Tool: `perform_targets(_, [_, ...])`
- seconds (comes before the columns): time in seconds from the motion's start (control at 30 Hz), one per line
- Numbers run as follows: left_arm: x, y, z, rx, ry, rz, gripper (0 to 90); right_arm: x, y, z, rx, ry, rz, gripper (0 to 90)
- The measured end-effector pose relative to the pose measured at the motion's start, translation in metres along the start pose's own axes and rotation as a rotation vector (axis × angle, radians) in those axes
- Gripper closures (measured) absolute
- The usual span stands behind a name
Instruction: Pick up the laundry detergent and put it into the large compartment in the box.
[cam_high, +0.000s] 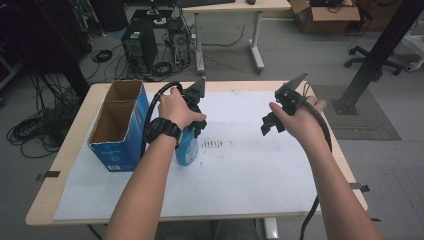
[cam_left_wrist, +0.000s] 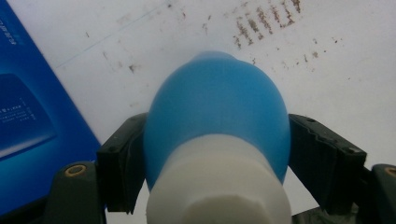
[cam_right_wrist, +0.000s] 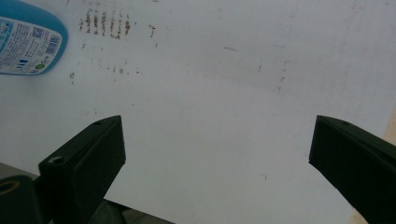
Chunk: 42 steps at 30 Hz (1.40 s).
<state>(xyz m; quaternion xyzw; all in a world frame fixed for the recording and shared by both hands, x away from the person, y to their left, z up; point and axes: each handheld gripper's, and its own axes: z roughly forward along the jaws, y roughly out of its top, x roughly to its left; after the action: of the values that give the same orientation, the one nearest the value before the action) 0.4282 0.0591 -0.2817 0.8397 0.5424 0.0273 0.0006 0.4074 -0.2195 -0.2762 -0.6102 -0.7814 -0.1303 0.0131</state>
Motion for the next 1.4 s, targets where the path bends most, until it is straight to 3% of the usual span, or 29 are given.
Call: perform_targets(1.4, [0.0026, 0.0009, -0.0001, 0.014, 0.01, 0.007, 36.9, -0.0009, -0.0012, 0.0003, 0.006, 0.006, 0.002, 3.7])
